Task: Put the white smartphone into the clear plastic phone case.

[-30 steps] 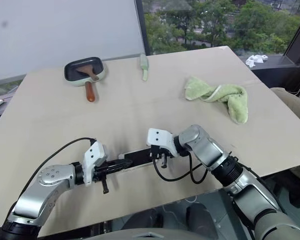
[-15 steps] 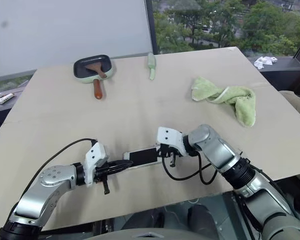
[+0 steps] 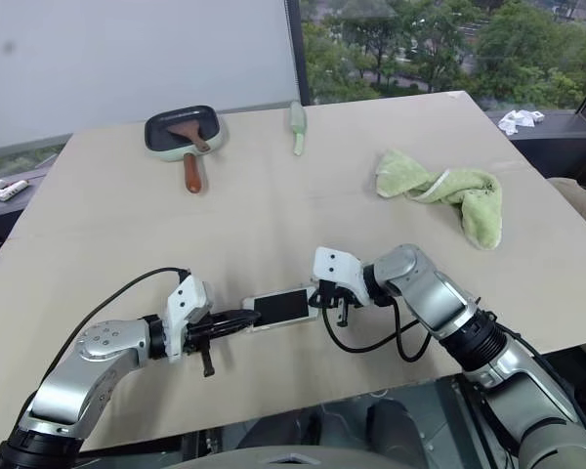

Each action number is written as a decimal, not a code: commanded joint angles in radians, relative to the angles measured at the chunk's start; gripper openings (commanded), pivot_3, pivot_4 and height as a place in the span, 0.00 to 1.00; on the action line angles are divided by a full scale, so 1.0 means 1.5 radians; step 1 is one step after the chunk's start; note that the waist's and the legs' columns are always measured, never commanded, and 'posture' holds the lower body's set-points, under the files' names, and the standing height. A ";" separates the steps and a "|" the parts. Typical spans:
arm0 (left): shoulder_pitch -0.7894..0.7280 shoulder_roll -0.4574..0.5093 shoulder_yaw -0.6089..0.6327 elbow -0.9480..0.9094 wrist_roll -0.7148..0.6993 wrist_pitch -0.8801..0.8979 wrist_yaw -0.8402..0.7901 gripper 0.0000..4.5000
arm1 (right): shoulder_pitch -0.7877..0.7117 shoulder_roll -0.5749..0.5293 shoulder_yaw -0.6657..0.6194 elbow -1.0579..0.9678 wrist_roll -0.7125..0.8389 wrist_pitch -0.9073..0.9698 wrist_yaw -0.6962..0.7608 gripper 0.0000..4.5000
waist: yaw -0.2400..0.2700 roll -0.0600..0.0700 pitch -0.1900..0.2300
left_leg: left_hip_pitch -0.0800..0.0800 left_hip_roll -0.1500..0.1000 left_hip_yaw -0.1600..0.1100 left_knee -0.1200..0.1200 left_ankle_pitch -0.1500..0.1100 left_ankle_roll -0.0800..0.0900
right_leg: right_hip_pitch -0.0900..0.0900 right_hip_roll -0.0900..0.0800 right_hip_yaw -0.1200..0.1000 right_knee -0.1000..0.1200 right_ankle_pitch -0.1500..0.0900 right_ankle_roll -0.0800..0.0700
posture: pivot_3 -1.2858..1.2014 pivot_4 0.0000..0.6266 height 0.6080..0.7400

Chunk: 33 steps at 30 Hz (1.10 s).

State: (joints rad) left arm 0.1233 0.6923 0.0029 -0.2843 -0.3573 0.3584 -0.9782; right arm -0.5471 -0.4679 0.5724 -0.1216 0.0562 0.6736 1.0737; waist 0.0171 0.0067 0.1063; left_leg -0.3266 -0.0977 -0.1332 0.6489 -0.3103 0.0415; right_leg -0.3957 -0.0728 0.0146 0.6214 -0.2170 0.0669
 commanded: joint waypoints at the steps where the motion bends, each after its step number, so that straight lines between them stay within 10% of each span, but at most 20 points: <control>1: -0.008 0.005 0.006 -0.008 -0.007 -0.002 -0.001 0.00 | 0.049 -0.058 0.091 0.091 -0.057 0.086 0.008 0.02 | 0.000 0.000 0.000 | 0.000 0.000 0.000 0.000 0.000 0.000 | 0.000 0.000 0.000 0.000 0.000 0.000 | 0.52 0.24 1.00; 33: -0.023 0.005 0.008 0.005 -0.008 -0.004 -0.003 0.00 | 0.023 -0.061 0.172 0.083 -0.094 0.072 0.061 0.02 | 0.000 -0.001 0.001 | 0.000 0.000 -0.002 -0.005 0.000 0.000 | 0.000 0.000 -0.002 -0.004 -0.002 0.000 | 0.52 0.24 1.00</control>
State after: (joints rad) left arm 0.0953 0.6956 0.0003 -0.2760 -0.3578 0.3644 -0.9789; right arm -0.6335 -0.4927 0.6472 -0.1219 -0.0215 0.6787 1.1188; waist 0.0167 0.0058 0.1074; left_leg -0.3266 -0.0978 -0.1360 0.6396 -0.3102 0.0409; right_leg -0.3959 -0.0733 0.0121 0.6144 -0.2195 0.0669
